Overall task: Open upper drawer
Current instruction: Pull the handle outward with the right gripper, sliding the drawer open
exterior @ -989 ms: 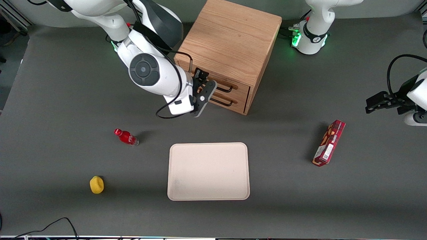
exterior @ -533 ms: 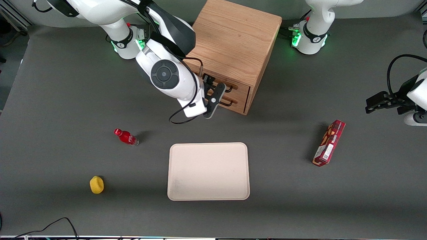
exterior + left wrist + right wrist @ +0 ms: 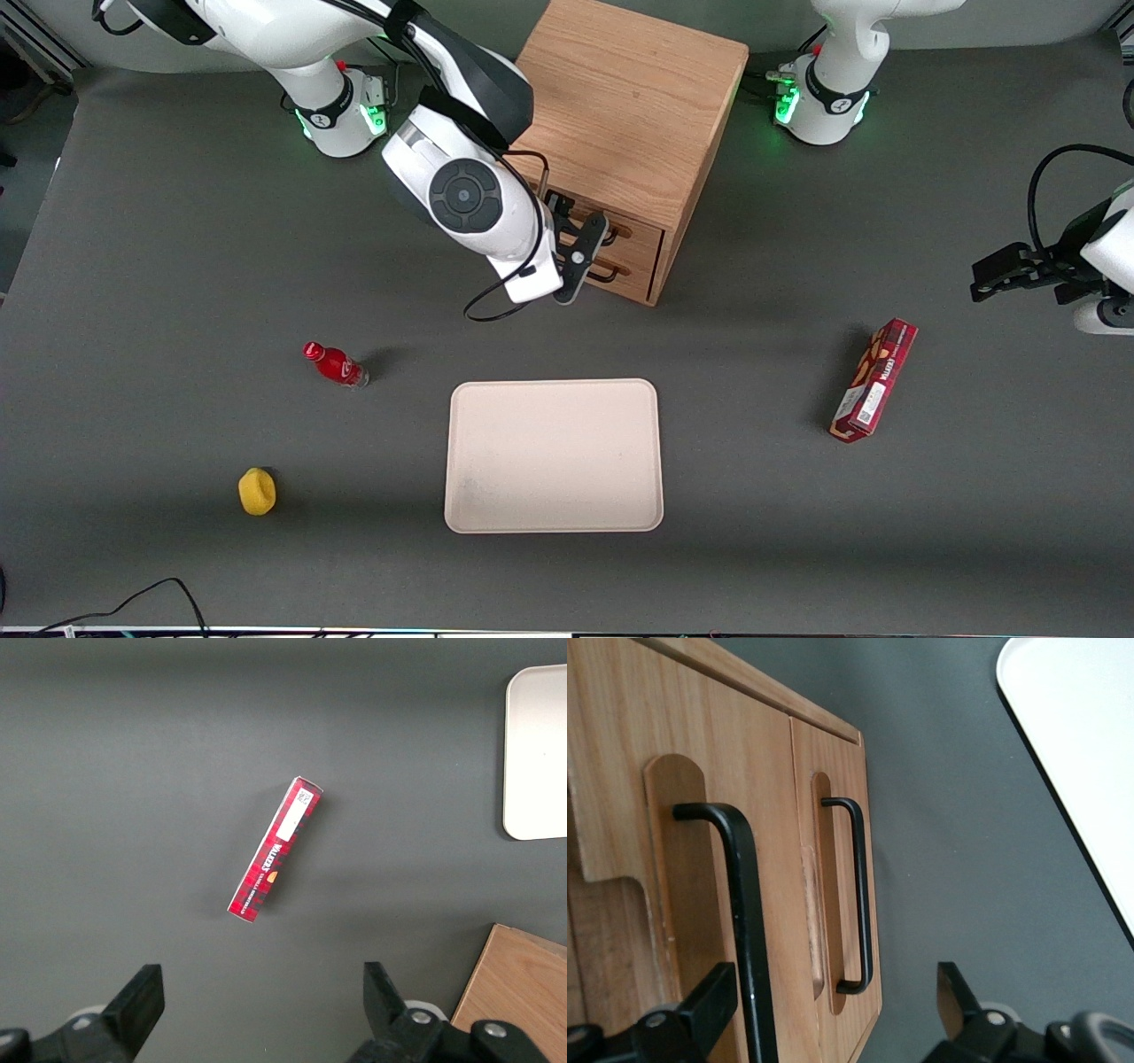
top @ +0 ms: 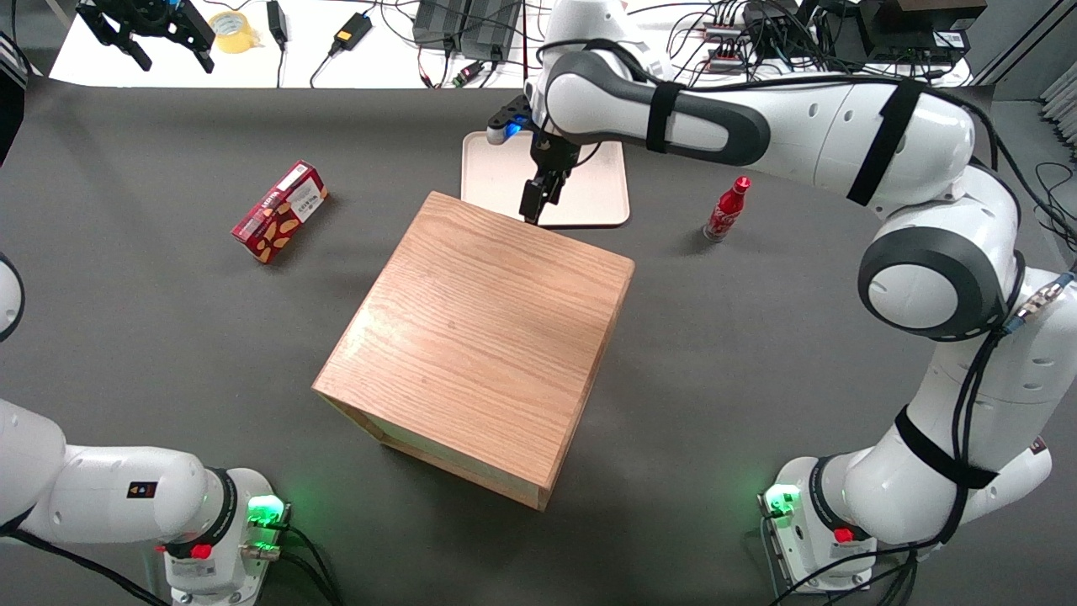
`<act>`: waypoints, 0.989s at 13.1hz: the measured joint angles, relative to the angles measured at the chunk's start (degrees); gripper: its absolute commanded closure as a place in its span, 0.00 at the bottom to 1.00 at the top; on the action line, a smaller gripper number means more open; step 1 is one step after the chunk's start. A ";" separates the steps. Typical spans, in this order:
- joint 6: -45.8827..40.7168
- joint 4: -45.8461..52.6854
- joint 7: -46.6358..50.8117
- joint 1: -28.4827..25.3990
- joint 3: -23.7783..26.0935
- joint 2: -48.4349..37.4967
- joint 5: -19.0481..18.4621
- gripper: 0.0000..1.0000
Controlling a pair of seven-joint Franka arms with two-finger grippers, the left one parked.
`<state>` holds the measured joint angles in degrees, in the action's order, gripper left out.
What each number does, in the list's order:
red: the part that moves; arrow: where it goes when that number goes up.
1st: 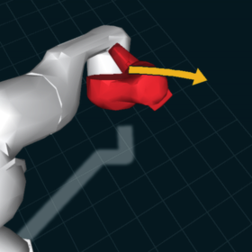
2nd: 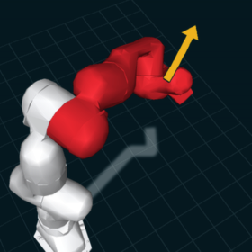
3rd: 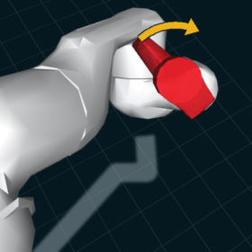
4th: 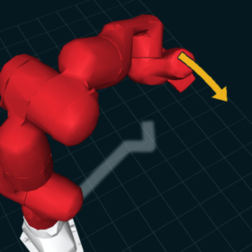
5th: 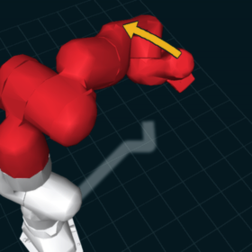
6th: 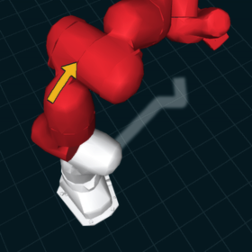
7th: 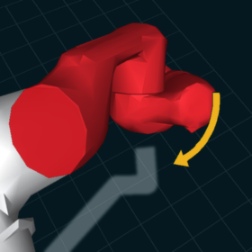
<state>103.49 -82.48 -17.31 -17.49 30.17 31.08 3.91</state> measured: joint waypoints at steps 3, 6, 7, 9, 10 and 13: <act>2.09 -1.03 -0.01 0.02 0.14 0.01 -0.83 0.00; 3.49 -1.32 -1.22 0.08 0.20 0.00 -1.21 0.00; 4.01 -1.41 -2.14 0.17 0.17 0.00 -1.26 0.00; 5.95 -1.42 -2.69 0.35 -1.08 -0.02 -2.72 0.00; 6.67 -1.43 -3.42 0.54 -2.35 0.00 -3.12 0.00; 7.14 -1.19 -5.19 1.52 -4.51 0.00 -3.28 0.00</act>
<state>110.62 -83.67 -22.49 -15.97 25.66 31.08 0.63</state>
